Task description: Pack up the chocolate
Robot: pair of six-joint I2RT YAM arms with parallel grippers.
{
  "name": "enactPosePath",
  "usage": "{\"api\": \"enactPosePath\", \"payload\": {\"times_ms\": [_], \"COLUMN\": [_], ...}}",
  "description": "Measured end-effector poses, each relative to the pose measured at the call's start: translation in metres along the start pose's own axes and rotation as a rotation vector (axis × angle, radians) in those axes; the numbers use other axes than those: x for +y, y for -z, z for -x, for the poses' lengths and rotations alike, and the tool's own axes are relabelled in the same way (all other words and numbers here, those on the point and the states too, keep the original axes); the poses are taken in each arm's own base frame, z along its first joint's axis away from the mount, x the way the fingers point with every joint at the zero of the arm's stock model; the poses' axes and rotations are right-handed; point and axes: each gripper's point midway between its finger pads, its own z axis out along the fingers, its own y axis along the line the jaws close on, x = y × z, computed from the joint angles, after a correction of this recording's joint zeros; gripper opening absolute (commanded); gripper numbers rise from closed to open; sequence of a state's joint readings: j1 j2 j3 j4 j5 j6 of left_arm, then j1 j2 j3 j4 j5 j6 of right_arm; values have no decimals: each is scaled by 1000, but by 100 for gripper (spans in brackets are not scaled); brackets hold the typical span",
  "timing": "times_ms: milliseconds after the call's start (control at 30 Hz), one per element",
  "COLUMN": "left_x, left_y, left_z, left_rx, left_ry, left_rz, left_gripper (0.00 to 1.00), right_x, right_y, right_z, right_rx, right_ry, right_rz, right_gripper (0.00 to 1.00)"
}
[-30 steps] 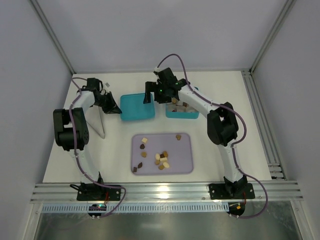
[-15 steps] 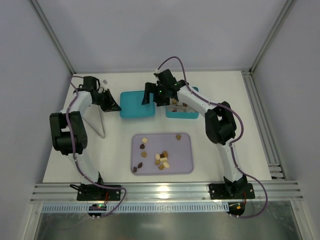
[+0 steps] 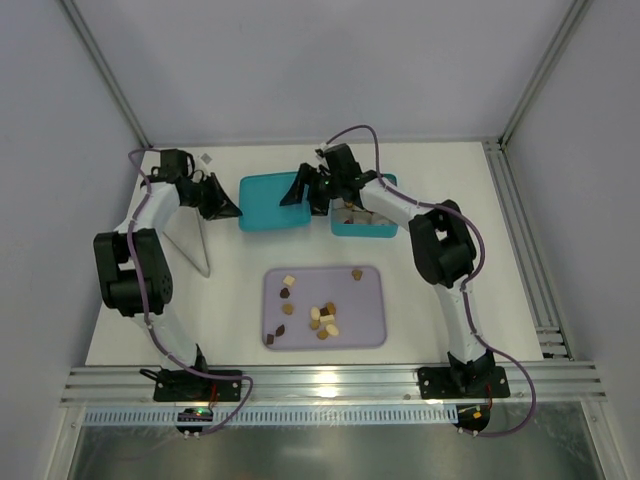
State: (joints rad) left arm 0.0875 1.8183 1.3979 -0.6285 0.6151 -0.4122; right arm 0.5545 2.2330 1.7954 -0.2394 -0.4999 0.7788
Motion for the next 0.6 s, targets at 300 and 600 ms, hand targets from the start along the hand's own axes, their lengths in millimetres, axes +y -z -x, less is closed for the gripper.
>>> {"api": "enactPosePath", "payload": {"times_ms": [300, 600], "left_x": [-6, -16], "left_y": [5, 35], "left_z": [0, 9], "left_rx": [-5, -98], "left_ry": [-9, -82], "left_rz": [-16, 56], "left_gripper": [0, 58], "right_x": [27, 37], "right_y": [12, 33], "right_z": [18, 18], "right_rx": [-22, -20], "right_ry": [-115, -179], "right_rz": [188, 221], "right_gripper": [4, 4]}}
